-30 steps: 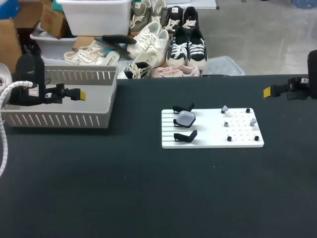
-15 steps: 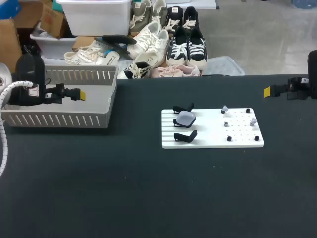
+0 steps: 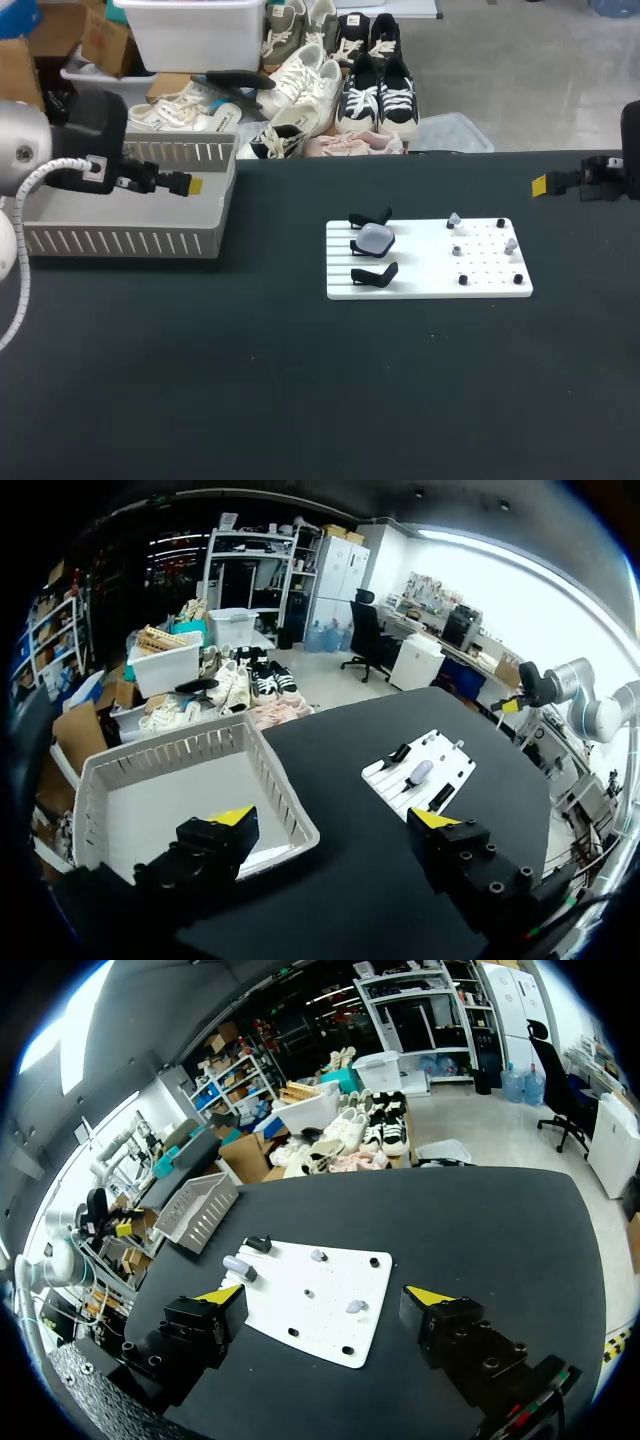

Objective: Pick up each earbud case from the left stands, insert the matching earbuds, close the lid, and place the case in the box.

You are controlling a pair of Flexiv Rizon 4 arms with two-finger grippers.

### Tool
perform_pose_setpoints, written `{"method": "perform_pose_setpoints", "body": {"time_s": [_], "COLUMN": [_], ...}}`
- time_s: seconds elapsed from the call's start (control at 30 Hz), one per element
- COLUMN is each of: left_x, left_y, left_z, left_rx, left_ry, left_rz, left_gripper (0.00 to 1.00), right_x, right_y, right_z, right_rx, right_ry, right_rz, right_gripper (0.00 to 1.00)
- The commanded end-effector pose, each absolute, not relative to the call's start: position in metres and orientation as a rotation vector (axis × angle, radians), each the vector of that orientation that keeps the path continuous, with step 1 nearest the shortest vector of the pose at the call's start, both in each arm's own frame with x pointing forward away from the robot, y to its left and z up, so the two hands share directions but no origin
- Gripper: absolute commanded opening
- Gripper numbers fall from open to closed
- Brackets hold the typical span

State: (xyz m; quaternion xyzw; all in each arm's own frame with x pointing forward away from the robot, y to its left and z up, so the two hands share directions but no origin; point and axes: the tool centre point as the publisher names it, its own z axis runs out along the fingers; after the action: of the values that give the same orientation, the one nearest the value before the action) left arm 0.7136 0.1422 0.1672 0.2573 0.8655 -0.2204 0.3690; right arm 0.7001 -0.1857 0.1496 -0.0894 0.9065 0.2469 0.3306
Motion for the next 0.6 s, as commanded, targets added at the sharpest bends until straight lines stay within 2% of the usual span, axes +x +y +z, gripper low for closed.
{"method": "perform_pose_setpoints", "body": {"time_s": [0.03, 0.6], "left_x": [0.734, 0.745], "left_y": [0.123, 0.017], "left_z": [0.161, 0.14], "left_rx": [0.811, 1.307], "left_ry": [2.134, 1.847], "left_rz": [-0.621, -0.727], "left_gripper": [1.0, 1.0], "right_x": [0.701, 0.701], "right_y": [-0.186, -0.186], "right_z": [0.149, 0.149], "right_rx": [-0.237, -0.237], "right_ry": [2.371, 2.371], "right_rz": [0.649, 0.649], "right_gripper": [1.0, 1.0]}}
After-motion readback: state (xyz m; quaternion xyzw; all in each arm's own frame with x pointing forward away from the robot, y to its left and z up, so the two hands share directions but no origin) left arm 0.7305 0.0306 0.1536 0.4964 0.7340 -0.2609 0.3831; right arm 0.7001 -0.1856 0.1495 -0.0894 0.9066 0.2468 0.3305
